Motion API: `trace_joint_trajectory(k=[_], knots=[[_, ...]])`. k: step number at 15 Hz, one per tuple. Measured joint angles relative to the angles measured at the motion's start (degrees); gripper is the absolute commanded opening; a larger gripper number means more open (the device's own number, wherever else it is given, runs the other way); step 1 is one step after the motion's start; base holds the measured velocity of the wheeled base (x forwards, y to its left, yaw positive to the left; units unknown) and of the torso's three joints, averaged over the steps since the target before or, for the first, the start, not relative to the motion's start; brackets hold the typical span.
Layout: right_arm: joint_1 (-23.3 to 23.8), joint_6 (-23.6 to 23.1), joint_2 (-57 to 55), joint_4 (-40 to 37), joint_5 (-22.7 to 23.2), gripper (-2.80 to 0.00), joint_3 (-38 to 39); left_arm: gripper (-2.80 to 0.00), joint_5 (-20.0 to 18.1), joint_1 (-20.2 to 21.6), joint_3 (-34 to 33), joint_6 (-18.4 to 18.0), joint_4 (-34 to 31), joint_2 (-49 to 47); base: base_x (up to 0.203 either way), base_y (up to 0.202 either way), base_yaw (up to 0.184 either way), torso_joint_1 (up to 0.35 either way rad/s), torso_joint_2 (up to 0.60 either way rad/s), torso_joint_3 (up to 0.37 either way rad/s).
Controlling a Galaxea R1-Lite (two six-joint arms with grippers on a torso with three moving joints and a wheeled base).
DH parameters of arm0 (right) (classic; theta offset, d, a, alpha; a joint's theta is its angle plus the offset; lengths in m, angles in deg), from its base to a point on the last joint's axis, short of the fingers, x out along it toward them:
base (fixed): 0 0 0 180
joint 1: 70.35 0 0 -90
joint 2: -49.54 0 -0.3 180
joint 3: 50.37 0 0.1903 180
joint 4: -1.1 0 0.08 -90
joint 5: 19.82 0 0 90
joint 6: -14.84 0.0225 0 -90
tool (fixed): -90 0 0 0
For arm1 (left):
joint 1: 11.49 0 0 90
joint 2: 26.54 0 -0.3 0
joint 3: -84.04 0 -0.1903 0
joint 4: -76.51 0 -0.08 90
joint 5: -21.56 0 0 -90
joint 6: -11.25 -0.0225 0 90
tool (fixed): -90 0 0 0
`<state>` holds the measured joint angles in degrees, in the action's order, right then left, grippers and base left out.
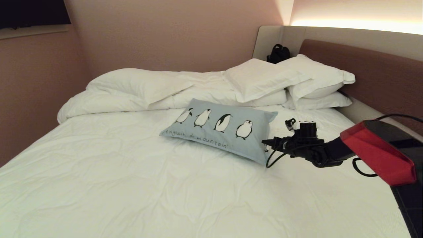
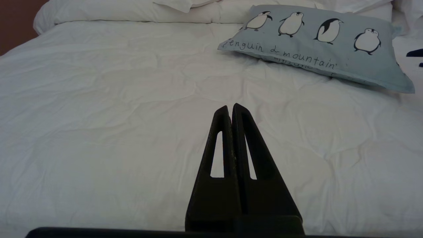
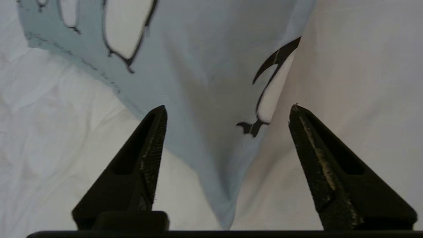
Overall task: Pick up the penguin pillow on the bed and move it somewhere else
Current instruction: Pick up the pillow
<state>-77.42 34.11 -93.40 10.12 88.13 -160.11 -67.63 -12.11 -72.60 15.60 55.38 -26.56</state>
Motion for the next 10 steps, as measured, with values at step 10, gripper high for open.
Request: trace_joint_trajectory(k=[10], knots=[[-3.68,-12.50,-6.64,-1.15,-7.93,0.00,-10.36,-2.80,0.02,0.00,0.00,0.02,0.01,0.00,0.000,0.000,0.000,0.000,0.00,0.000]])
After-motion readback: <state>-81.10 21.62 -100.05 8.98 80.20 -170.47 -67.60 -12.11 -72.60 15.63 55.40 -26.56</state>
